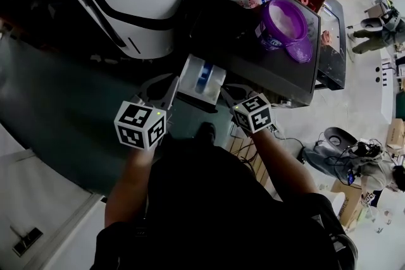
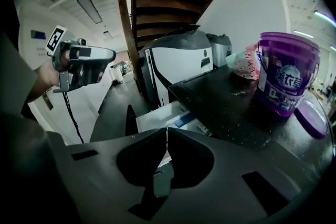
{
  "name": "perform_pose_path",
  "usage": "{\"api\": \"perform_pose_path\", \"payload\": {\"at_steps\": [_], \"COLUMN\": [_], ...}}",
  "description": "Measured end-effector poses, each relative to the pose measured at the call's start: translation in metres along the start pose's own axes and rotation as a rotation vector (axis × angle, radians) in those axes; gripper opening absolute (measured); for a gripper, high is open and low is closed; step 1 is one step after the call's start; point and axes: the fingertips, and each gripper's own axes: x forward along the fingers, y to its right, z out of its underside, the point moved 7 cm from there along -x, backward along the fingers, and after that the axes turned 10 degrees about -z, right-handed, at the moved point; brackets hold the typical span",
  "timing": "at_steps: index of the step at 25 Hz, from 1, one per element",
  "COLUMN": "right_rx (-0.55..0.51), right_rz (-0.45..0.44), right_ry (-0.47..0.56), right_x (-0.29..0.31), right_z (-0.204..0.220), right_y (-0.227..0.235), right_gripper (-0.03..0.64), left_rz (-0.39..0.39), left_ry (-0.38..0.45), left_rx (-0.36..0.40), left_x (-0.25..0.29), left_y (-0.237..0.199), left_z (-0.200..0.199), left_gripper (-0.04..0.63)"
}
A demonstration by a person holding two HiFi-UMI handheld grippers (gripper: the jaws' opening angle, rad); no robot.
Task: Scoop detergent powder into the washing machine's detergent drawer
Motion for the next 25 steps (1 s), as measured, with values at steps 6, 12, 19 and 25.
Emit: {"api": "perform_pose_path", "payload": {"at_steps": [6,12,19,25], "right_rx": [-0.121,-0.244,-0.348,-0.421], "right_rz": [0.025,0.05,0.073,0.083], "right_ry": [-0.055,-0.11,-0.154,-0.191], "right_x": [0.003,0.008,0.012,0.015], "right_z": [-0.004,-0.005,-0.006,-0.006], "right_y": [-0.008,-0.015,-0.018,-0.024], "right_gripper": [0.021,0.021,0.021,0.021], "left_rz": [-0.007,-0.011,-0.014,-0.014], "left_ry": [0.005,0.004,0.005,0.006], "left_rx": [-0.007,-0.012,-0.015,-0.019], "left_x": [-0.004,-0.006,-0.007,-0.01], "left_y": [-0.002,-0.006,-0.008,-0.01], "left_z": [0.002,0.004,0.004,0.006], "left_gripper": [0.003,0.003,0.003,0.003]}}
